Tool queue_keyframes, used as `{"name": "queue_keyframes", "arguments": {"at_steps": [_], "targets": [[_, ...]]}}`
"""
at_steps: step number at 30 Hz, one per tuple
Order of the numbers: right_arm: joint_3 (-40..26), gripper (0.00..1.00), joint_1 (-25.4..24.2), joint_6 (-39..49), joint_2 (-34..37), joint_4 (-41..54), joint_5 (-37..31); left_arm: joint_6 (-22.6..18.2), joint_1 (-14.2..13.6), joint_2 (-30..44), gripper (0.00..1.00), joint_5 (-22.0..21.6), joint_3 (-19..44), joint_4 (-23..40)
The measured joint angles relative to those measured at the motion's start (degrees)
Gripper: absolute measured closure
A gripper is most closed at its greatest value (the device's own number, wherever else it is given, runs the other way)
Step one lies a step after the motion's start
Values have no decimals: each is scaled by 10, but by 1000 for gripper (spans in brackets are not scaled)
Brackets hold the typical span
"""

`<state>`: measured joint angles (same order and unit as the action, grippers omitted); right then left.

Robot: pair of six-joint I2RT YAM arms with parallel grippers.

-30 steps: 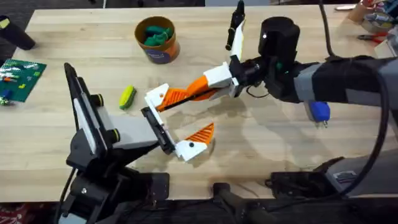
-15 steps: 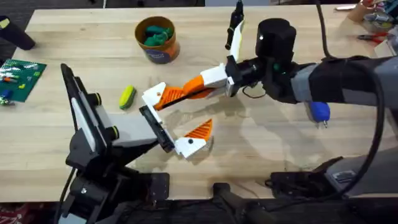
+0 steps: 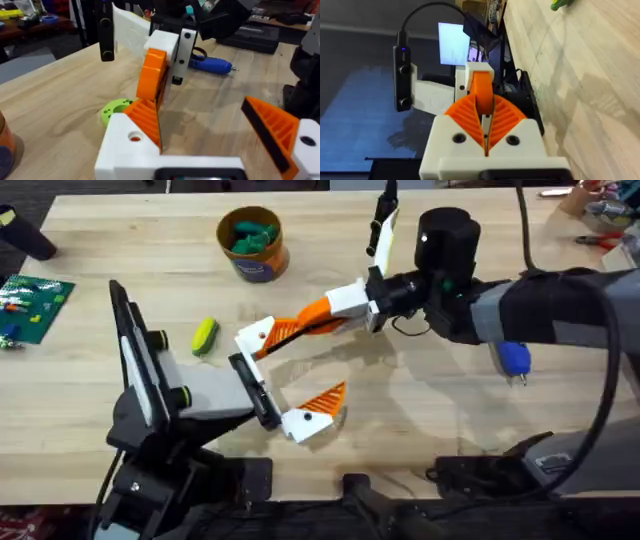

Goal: Pick up the gripper from the table and insert it into the empty holder that is missing its gripper. Then pick up a screw, insert it into the mounting hole, and use the screwdriver to tighten it. Finally, clean up the table by picking up the vegetable and placing it into the bucket.

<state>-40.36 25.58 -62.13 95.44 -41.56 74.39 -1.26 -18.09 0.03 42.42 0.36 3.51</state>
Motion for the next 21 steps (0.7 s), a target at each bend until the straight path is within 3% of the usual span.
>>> {"name": "queue_keyframes", "arguments": {"at_steps": [10,16,21], "targets": [[1,983,0,-1,0,-10,-2,0,0,0,14,1,0,0],[55,984,8,-41,-4,-151,-44,-2,0,0,14,4,0,0],[76,984,27,-71,-10,-180,-100,3,4,0,14,-9,0,1]]}}
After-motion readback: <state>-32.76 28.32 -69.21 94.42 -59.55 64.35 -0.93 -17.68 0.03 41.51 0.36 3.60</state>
